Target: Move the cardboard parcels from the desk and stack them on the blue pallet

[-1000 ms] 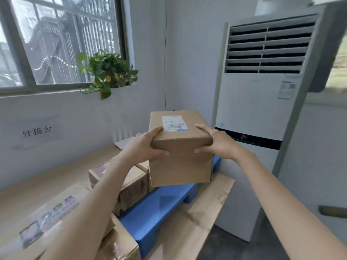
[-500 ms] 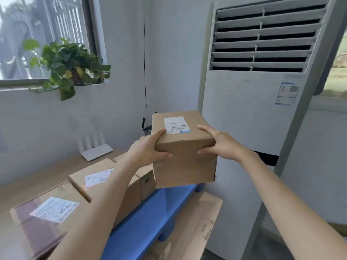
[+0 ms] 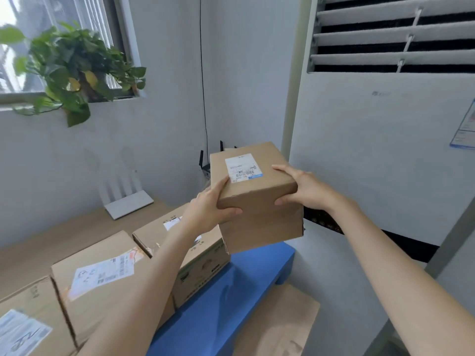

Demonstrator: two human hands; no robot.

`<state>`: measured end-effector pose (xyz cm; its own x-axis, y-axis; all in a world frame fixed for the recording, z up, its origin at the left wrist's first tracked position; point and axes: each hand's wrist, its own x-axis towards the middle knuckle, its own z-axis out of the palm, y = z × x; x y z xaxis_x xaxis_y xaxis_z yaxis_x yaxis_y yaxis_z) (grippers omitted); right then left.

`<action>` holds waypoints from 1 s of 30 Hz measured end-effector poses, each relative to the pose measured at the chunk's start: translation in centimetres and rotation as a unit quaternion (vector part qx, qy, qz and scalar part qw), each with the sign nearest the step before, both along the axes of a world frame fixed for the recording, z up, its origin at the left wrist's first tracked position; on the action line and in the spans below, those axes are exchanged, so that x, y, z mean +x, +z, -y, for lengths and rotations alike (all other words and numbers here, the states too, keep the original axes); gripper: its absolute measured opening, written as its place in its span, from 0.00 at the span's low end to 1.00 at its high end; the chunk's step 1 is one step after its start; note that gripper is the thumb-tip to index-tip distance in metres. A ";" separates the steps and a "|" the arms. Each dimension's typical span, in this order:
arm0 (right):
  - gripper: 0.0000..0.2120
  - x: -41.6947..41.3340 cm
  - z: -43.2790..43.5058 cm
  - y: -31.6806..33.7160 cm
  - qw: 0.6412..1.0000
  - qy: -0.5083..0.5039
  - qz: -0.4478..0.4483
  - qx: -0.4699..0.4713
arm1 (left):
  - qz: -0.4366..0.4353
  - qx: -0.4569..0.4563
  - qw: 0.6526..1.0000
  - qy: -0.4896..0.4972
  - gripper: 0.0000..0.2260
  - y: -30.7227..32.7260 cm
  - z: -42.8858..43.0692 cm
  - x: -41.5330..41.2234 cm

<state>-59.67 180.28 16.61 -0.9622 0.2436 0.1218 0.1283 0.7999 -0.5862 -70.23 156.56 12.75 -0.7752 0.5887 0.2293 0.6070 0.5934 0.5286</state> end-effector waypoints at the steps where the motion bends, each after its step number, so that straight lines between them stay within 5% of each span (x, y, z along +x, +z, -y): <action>1: 0.44 -1.1 -0.8 -0.2 1.000 0.006 0.004 -0.001 | 0.008 0.007 1.000 0.005 0.39 -0.5 -0.7 -0.6; 13: 0.47 -14.9 -9.0 -2.6 0.990 0.114 0.055 0.056 | 0.077 0.043 0.991 0.105 0.38 -6.7 -7.9 -6.9; 30: 0.43 -23.1 -11.1 -14.7 0.974 0.179 0.138 0.015 | 0.038 -0.170 0.956 0.235 0.36 -15.0 -11.5 -9.7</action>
